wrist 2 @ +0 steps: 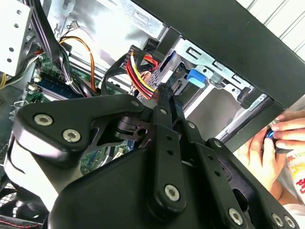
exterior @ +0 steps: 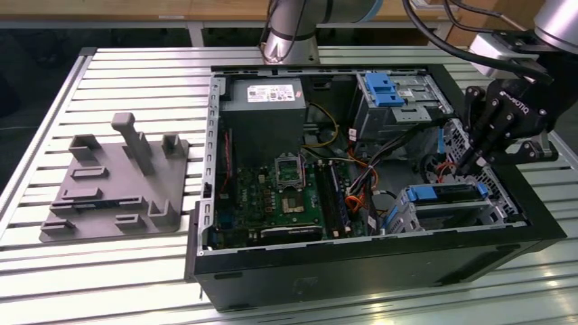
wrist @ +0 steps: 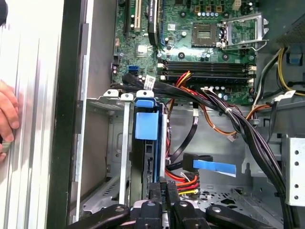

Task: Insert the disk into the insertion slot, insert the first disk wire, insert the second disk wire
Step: 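Insert the first disk wire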

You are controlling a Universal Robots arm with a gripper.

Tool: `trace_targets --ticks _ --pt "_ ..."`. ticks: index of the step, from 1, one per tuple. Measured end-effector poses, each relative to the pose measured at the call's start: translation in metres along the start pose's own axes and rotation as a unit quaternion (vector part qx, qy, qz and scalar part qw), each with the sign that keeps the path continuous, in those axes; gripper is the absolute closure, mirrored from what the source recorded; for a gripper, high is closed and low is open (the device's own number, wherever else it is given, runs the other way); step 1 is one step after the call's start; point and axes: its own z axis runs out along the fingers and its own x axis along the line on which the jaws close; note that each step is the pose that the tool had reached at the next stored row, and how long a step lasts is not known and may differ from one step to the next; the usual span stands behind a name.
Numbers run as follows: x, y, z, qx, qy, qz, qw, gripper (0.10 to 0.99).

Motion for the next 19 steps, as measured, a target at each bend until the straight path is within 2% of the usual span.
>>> trace_targets --ticks 7,8,12,14,19 --pt "0.0008 0.0000 0.0000 0.0001 -0.0002 -0.001 1.0000 0.922" --pt "0.0015 0.0000 -0.0001 0.0002 -0.0016 -0.001 1.0000 0.922" --pt "0.0060 0.0001 0.0004 0.0005 -0.0136 -0.002 0.9999 0.922" --pt "0.0088 0.0002 0.0006 0.0006 -0.0177 -0.002 0.9998 0.922" --pt "0.0140 0.0001 0.0009 0.0007 -0.0191 -0.002 0.9998 0.922"
